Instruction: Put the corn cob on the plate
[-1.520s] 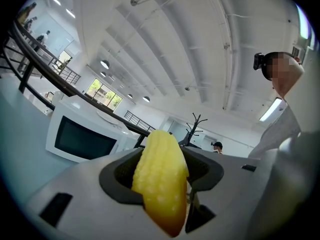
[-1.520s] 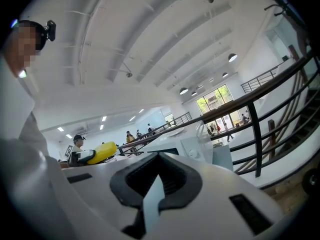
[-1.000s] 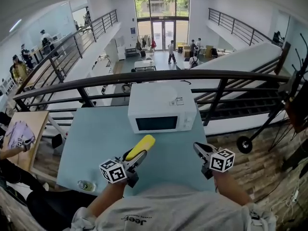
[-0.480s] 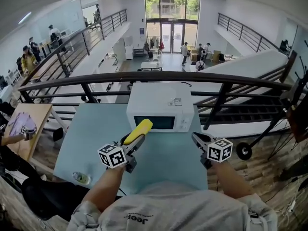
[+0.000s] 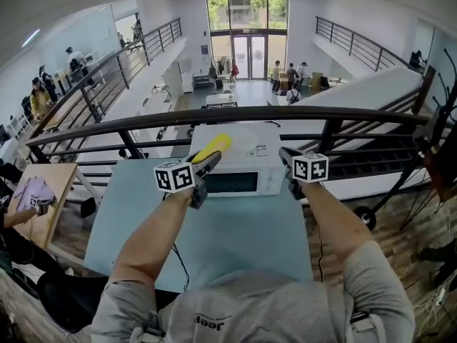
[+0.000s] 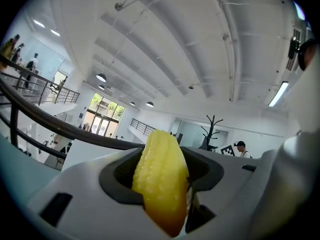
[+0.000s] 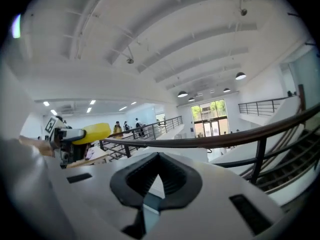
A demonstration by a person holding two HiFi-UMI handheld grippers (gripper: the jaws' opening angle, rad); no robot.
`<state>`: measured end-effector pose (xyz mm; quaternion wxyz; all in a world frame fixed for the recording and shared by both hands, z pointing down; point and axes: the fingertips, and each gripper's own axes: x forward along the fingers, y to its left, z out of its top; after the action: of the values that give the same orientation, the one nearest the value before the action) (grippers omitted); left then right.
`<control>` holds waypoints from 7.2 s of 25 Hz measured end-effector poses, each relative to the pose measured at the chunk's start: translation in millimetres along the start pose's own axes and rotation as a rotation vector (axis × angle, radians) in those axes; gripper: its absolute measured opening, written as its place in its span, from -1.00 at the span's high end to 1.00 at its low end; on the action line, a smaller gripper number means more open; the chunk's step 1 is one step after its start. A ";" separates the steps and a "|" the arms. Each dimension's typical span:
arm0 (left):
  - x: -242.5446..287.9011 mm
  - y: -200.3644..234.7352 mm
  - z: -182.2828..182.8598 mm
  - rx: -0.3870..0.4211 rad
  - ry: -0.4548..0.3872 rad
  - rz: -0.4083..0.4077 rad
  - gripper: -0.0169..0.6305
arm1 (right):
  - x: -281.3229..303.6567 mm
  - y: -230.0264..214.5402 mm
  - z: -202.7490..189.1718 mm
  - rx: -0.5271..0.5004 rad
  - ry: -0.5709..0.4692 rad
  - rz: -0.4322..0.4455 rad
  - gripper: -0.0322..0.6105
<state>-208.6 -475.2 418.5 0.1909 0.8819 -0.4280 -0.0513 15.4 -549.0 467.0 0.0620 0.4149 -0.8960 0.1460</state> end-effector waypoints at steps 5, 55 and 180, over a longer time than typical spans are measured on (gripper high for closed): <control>35.7 27.6 18.0 0.132 0.065 0.068 0.21 | 33.8 -25.5 25.0 -0.040 0.025 -0.122 0.85; 199.1 100.5 -49.3 0.210 0.353 0.264 0.21 | 102.9 -63.9 -24.6 -0.080 0.198 -0.121 0.85; 155.9 87.5 -49.0 0.214 0.325 0.182 -0.08 | 92.1 -61.6 -44.8 -0.098 0.232 -0.109 0.85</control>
<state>-162.6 -630.6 508.3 0.1664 0.8516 -0.4724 0.1547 2.2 -639.5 543.9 0.1932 0.4399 -0.8649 0.1456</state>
